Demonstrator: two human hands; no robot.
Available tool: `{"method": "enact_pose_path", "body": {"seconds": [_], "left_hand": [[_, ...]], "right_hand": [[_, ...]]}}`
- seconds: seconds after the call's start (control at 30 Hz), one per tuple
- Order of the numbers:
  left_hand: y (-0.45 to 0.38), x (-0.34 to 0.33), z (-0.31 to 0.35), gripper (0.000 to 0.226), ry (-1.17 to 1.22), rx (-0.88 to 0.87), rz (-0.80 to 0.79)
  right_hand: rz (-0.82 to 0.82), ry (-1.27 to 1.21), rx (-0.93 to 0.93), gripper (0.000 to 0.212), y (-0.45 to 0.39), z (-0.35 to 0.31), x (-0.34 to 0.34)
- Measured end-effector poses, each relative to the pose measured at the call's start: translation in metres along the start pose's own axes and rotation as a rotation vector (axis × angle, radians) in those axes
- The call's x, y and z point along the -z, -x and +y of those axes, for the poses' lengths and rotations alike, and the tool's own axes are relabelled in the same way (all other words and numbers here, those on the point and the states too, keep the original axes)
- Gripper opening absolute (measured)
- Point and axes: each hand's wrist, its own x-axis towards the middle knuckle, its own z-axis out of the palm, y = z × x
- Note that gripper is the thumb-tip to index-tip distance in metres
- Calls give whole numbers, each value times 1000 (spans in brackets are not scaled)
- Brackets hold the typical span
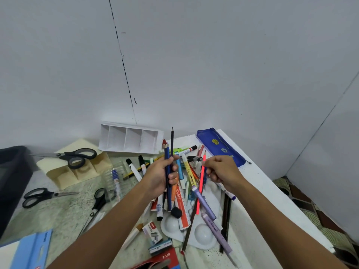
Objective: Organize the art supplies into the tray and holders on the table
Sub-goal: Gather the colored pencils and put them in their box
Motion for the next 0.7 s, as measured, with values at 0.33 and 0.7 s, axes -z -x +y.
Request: {"method": "enact_pose_path", "body": {"seconds": [0.33, 0.7], "left_hand": [[4, 2, 6, 22, -62, 15, 6], [14, -20, 6, 19, -487, -129, 5]], "right_hand": [[73, -167, 152, 15, -11, -33, 1], [-171, -214, 85, 9, -15, -54, -41]]}}
